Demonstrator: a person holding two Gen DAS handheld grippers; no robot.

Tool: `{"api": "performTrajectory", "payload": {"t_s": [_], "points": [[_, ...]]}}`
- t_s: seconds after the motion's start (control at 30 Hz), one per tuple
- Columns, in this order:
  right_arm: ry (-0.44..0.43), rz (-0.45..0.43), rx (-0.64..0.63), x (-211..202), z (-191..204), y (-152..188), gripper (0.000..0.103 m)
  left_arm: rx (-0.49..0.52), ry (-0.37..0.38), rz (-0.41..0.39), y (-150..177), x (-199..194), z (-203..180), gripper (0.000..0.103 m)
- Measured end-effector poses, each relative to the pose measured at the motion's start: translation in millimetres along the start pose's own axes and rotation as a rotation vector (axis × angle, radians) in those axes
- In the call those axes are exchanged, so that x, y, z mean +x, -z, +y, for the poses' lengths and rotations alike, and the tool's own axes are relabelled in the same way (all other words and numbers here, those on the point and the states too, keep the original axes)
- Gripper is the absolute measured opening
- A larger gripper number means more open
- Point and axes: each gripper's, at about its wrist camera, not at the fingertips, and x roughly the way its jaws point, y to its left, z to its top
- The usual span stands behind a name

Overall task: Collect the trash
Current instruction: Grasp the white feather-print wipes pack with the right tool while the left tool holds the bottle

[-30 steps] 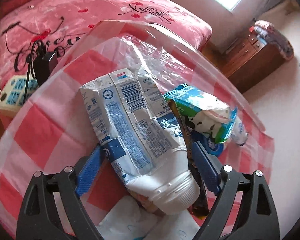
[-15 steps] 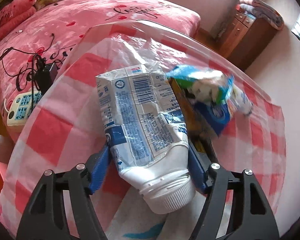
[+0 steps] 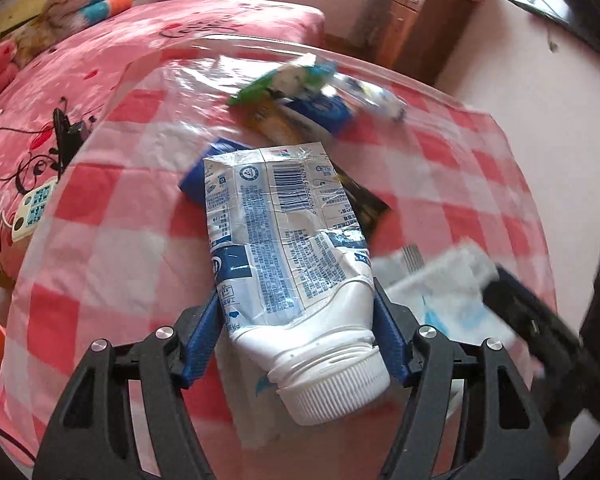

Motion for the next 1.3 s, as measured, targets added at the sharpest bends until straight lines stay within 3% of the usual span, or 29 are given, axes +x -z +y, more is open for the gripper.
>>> {"api": "performTrajectory", "payload": {"t_s": [0.23, 0.63, 0.97, 1.2, 1.3], "points": [[0.04, -0.004, -0.01, -7, -1, 5, 0.095, 0.047, 0.046, -0.003, 34, -19, -8, 0.069], [0.196, -0.034, -0.02, -20, 24, 22, 0.095, 0.067, 0.023, -0.083, 57, -50, 8, 0.069], [0.21, -0.052, 0.106, -36, 20, 40, 0.095, 0.053, 0.022, -0.124, 68, -60, 39, 0.069], [0.16, -0.006, 0.088, -16, 45, 48, 0.095, 0.044, 0.056, -0.123, 76, -60, 57, 0.069], [0.194, 0.004, 0.049, -3, 54, 46, 0.095, 0.034, 0.071, -0.122, 79, -59, 65, 0.069]]}}
